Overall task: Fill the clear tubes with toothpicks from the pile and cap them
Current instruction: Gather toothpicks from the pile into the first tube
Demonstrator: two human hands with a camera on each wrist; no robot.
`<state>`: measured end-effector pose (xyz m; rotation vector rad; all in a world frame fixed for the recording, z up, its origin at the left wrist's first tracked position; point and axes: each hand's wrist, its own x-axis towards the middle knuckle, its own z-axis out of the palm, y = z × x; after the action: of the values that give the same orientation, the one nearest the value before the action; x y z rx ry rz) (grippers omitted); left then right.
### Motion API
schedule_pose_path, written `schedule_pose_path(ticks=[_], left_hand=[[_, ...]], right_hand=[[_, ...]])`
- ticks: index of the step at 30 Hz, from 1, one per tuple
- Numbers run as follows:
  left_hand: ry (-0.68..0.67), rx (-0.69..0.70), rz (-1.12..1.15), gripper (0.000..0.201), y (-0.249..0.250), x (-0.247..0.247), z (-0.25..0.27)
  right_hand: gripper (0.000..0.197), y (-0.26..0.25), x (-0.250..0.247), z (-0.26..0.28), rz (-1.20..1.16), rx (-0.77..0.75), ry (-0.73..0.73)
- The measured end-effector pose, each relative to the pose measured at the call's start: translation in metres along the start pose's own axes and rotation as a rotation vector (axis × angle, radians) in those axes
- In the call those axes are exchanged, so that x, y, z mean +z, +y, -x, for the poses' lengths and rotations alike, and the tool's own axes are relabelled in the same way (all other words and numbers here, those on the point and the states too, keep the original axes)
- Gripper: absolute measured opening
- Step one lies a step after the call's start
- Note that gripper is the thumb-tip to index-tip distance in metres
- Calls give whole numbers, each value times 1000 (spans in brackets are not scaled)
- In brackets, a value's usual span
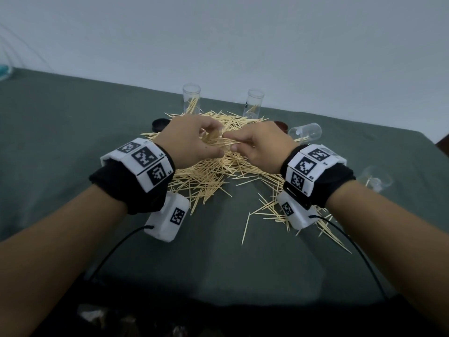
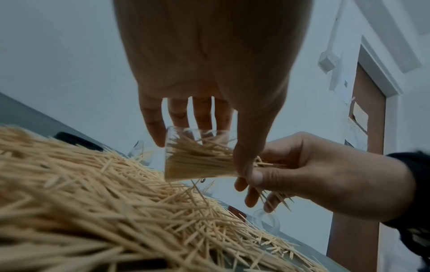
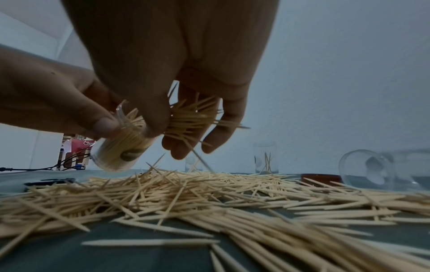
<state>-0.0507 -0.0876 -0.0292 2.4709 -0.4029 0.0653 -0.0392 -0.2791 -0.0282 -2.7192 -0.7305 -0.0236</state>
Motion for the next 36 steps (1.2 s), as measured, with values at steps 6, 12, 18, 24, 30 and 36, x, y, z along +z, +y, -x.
schedule_pose_path(ticks=[6,12,18,24,30,36], left_hand=[[12,-16,-20,53,2,2,0],[-16,-24,-4,51,2,4,1],[-4,-36,0,51,4,2,1],[-12,-52,8,50,2,1,1],[-20,-29,10,39,3,3,0],[-13,-44,36,50,0,0,-1]], right_hand=[[26,-2,-4,-2,-13,44,54],[26,-7,-11,2,-16,66,19],[36,-6,-14,2,-20,98,11],[27,-3,-11,-3,-82,136,81],[32,-7,-14,0,-59,108,67],[27,-4,-12,-3,-167,122,122]])
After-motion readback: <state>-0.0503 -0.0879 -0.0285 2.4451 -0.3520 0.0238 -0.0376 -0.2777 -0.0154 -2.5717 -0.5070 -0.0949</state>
